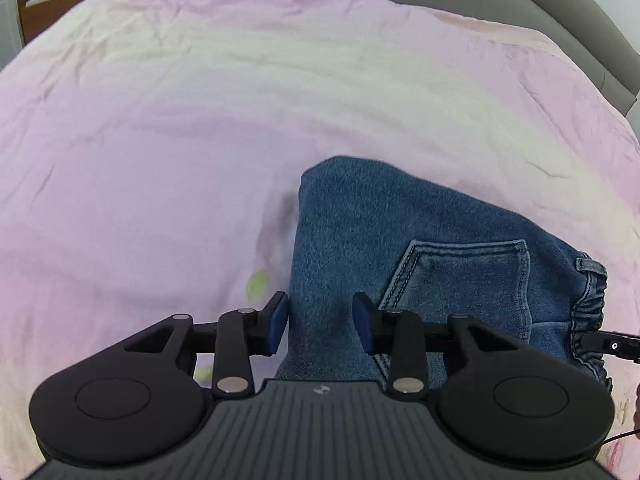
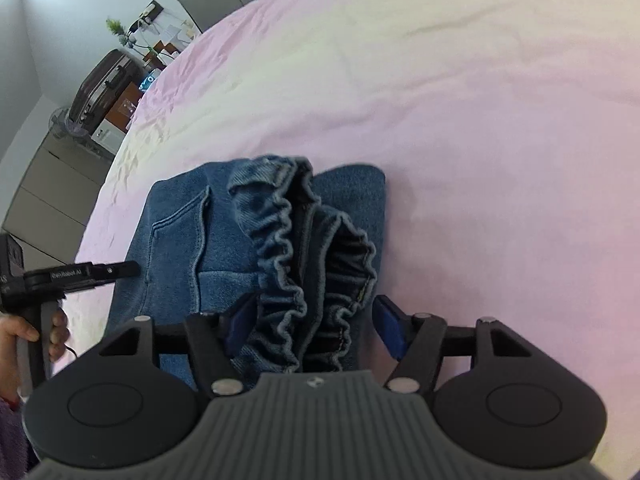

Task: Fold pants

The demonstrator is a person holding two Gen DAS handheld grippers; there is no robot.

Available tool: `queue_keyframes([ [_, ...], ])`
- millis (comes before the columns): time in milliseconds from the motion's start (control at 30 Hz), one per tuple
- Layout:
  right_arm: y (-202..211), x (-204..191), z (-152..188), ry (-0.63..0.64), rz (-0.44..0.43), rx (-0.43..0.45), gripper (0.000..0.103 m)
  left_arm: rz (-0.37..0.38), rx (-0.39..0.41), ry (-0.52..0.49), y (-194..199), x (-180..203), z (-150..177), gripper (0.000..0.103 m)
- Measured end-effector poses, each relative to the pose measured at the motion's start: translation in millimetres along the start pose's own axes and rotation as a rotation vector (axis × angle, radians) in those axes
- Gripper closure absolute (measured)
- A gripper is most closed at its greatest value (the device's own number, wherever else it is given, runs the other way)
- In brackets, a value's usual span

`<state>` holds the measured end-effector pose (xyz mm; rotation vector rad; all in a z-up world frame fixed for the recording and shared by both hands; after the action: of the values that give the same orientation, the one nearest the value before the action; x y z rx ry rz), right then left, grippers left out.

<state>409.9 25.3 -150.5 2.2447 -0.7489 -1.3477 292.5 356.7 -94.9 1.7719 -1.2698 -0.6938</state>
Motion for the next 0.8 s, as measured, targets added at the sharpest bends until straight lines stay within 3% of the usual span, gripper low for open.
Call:
queue_keyframes([
  [100,18.8,-25.4,-15.7,0.112,0.030,0.059,0.043,0.019,0.067,0.003,8.9,4.2,-14.3,0.061],
  [133,20.9,-34.5,-22.3,0.140,0.034,0.078,0.049,0.022,0.084,0.009,10.1,7.5,-19.0,0.061],
  [167,20.7,-41.6,-27.9,0.166,0.039,0.093,0.060,0.025,0.101,0.018,10.4,11.0,-23.4,0.061],
  [233,14.4,-54.3,-40.7,0.215,0.060,0.114,0.071,0.043,0.124,0.049,4.3,16.7,-32.1,0.063],
  [333,-2.3,-51.4,-49.5,0.210,0.097,0.104,0.078,0.068,0.117,0.098,-8.4,22.9,-40.3,0.070],
  [400,-14.9,-43.9,-53.1,0.222,0.163,0.095,0.088,0.059,0.094,0.107,-22.3,25.1,-41.2,0.077],
  [567,-32.6,-14.6,-52.3,0.170,0.208,0.028,0.096,-0.001,0.007,0.136,-59.6,19.5,-39.5,0.097],
  [667,-37.1,-7.8,-52.1,0.165,0.205,0.023,0.096,-0.004,-0.014,0.140,-70.1,16.9,-38.0,0.097],
  [800,-33.7,-11.6,-53.8,0.179,0.209,0.016,0.096,-0.043,0.003,0.109,-50.8,21.4,-38.5,0.097],
])
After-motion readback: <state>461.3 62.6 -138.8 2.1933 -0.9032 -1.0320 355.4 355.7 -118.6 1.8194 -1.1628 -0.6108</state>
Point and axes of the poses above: each gripper's, at about its wrist camera, not at the fingertips, and y roughly against the way its jaws point, x to its right, z to its underside, the point moved 2 cm from there along -y, roughly the way its jaws point, and after that the axes turned 14 degrees about -z, right-handed, at the moved point
